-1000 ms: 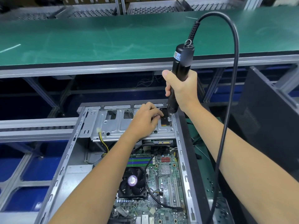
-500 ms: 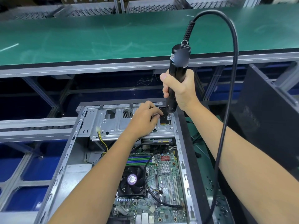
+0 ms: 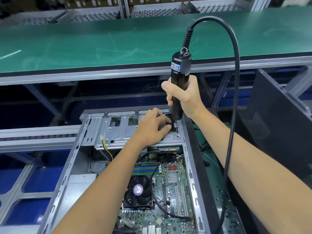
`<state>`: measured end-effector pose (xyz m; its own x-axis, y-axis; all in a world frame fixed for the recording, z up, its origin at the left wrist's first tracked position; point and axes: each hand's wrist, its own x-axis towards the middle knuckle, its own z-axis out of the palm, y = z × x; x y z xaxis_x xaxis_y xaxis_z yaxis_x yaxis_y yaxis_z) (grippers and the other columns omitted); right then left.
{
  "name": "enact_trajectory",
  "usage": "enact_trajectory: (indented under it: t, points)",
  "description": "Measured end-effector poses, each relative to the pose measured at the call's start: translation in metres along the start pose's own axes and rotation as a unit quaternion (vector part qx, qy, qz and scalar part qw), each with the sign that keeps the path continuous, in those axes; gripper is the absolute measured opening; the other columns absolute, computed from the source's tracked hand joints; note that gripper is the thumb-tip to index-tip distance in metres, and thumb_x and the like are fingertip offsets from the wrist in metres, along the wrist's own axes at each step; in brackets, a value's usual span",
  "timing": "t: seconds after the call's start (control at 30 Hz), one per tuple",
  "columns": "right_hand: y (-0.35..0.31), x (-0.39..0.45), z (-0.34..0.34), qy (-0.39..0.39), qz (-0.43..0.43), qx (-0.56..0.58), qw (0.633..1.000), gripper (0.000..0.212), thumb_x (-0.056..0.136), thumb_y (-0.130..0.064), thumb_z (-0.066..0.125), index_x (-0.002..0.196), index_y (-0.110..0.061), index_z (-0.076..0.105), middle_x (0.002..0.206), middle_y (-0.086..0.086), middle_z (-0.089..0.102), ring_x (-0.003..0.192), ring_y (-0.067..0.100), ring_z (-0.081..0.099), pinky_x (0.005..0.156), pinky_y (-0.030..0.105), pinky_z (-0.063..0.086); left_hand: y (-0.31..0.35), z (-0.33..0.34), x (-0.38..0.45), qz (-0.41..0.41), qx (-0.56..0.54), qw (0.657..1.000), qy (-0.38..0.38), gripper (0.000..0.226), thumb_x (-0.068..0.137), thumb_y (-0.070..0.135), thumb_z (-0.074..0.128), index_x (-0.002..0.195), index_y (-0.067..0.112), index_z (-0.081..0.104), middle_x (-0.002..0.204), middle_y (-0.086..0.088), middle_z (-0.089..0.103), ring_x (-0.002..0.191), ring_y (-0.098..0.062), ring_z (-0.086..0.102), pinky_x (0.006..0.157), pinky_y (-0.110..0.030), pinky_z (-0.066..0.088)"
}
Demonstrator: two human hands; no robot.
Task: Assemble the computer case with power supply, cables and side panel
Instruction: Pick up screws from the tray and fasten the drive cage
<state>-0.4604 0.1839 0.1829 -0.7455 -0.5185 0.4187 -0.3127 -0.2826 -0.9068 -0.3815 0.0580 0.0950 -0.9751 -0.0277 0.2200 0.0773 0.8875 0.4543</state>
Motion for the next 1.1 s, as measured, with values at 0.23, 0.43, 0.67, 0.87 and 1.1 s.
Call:
enact_trajectory:
  t: [0.23,0.43,0.67,0.87,1.1]
  points:
    - [0.001,0.0,-0.003,0.02,0.009,0.012,1.0,0.035,0.077,-0.034,0.071,0.064,-0.007,0.054,0.052,0.007,0.051,0.043,0.026,0.045,0.051,0.033,0.044,-0.001,0.004,0.0,0.038,0.058,0.997,-0.036,0.039,0.096,0.044,0.045,0.131,0.031,0.056,0.131,0.007,0.045,0.12,-0.014,0.03,0.094,-0.033,0.027]
    - [0.0,0.0,-0.002,0.024,0.009,0.006,1.0,0.039,0.076,-0.035,0.071,0.065,-0.002,0.054,0.053,0.01,0.05,0.042,0.025,0.044,0.051,0.033,0.044,0.003,-0.004,-0.015,0.052,0.055,0.986,-0.151,0.113,0.059,0.09,0.048,0.148,0.022,0.03,0.15,0.007,0.027,0.14,-0.014,0.01,0.115,-0.042,0.012]
    - [-0.002,-0.001,0.0,0.025,0.009,0.003,1.0,0.037,0.077,-0.036,0.07,0.063,-0.006,0.053,0.052,0.009,0.051,0.043,0.025,0.045,0.051,0.033,0.044,0.008,0.005,-0.022,0.097,0.23,0.957,-0.148,0.111,0.073,0.067,0.064,0.152,0.009,0.014,0.16,-0.005,0.011,0.147,-0.027,0.001,0.118,-0.044,0.009]
    - [-0.001,-0.002,0.0,0.03,0.01,0.002,1.0,0.036,0.077,-0.035,0.071,0.062,-0.008,0.052,0.051,0.008,0.049,0.043,0.026,0.044,0.051,0.033,0.043,0.008,0.008,-0.026,0.128,0.247,0.95,-0.141,0.097,0.078,0.056,0.064,0.149,0.002,0.024,0.158,-0.015,0.02,0.147,-0.03,0.011,0.118,-0.042,0.015]
    - [0.002,0.0,0.0,0.035,0.006,-0.008,0.999,0.028,0.076,-0.028,0.068,0.059,-0.012,0.052,0.05,0.009,0.048,0.041,0.023,0.044,0.05,0.029,0.043,0.009,0.007,-0.028,0.131,0.239,0.952,-0.137,0.094,0.079,0.055,0.063,0.147,0.0,0.029,0.156,-0.017,0.024,0.147,-0.03,0.014,0.117,-0.042,0.017]
